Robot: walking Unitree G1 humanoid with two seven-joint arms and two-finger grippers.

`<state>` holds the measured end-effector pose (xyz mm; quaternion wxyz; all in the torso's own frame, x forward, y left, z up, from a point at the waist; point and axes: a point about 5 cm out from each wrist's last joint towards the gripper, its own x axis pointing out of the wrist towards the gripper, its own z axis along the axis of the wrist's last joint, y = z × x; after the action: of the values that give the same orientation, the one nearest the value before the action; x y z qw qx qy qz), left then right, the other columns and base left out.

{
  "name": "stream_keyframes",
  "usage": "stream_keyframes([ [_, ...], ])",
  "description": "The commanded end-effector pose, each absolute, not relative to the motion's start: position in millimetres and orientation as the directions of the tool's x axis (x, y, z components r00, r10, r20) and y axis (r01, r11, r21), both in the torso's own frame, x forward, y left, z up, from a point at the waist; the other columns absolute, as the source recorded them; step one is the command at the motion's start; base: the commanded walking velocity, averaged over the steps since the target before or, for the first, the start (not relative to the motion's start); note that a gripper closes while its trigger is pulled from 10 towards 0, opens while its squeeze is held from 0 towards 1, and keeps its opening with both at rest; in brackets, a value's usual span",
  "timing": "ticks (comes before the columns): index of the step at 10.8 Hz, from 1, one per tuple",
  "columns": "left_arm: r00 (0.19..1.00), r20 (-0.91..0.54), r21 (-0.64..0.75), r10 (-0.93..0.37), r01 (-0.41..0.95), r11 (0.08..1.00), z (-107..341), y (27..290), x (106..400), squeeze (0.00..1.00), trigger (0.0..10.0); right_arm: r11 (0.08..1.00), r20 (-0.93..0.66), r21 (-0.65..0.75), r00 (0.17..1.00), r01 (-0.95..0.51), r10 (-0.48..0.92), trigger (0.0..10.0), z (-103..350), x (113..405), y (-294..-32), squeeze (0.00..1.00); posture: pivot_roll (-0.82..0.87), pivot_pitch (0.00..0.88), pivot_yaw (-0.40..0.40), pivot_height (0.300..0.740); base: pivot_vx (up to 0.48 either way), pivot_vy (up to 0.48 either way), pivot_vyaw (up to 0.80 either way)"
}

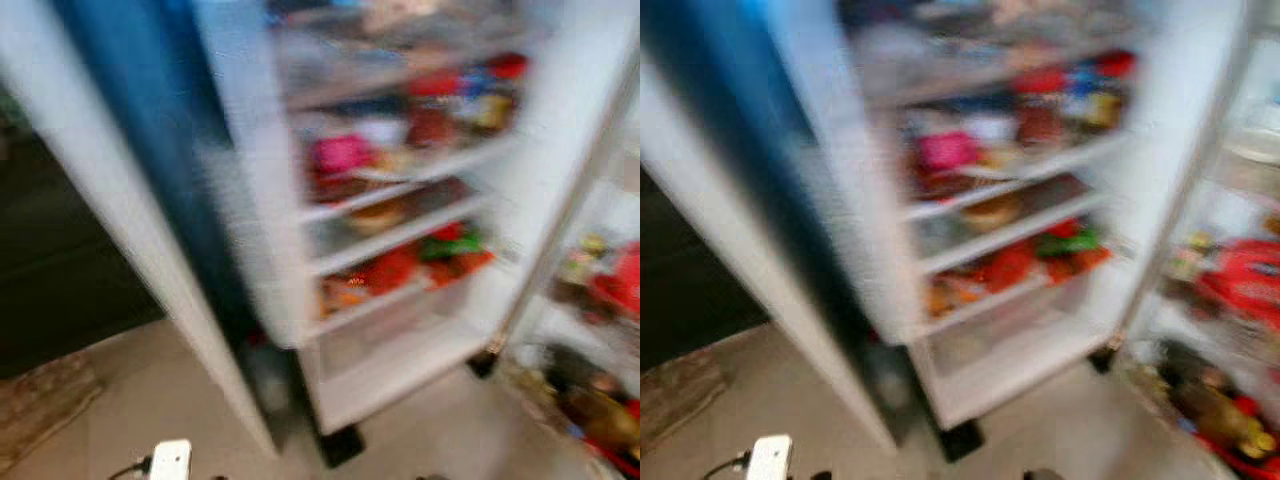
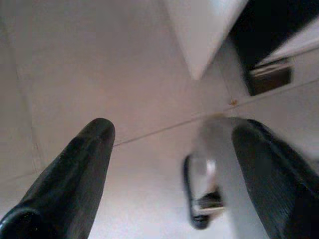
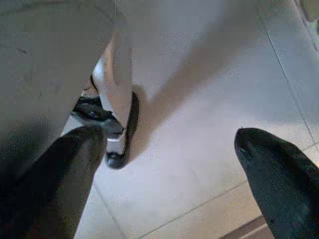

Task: Restocking fridge

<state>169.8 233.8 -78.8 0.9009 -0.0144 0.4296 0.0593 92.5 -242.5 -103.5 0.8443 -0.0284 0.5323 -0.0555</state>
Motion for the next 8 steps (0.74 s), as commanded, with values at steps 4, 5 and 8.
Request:
stream_keyframes([
  [4,0.632,-0.770,0.031,0.088,-0.101,0.994,-77.1,235.0,172.7,0.00,10.0,0.995,-0.894,-0.064,0.439,0.082,-0.094,10.0,-105.1,92.9,-234.2,0.00,-0.15,0.000,0.079,0.695,0.000,0.000,0.00],
  [5,0.631,-0.770,0.030,0.088,-0.101,0.994,-77.0,235.0,172.7,0.00,10.0,0.995,-0.895,-0.061,0.437,0.083,-0.091,10.0,-105.3,92.8,-234.0,0.00,-0.15,0.000,0.079,0.715,0.000,0.000,0.00],
  [8,0.629,-0.773,0.028,0.086,-0.102,0.994,-77.1,235.2,172.8,0.00,10.0,0.994,-0.896,-0.056,0.434,0.091,-0.090,10.0,-105.5,92.6,-233.7,0.00,-0.14,0.000,0.078,0.740,0.000,0.000,0.00],
])
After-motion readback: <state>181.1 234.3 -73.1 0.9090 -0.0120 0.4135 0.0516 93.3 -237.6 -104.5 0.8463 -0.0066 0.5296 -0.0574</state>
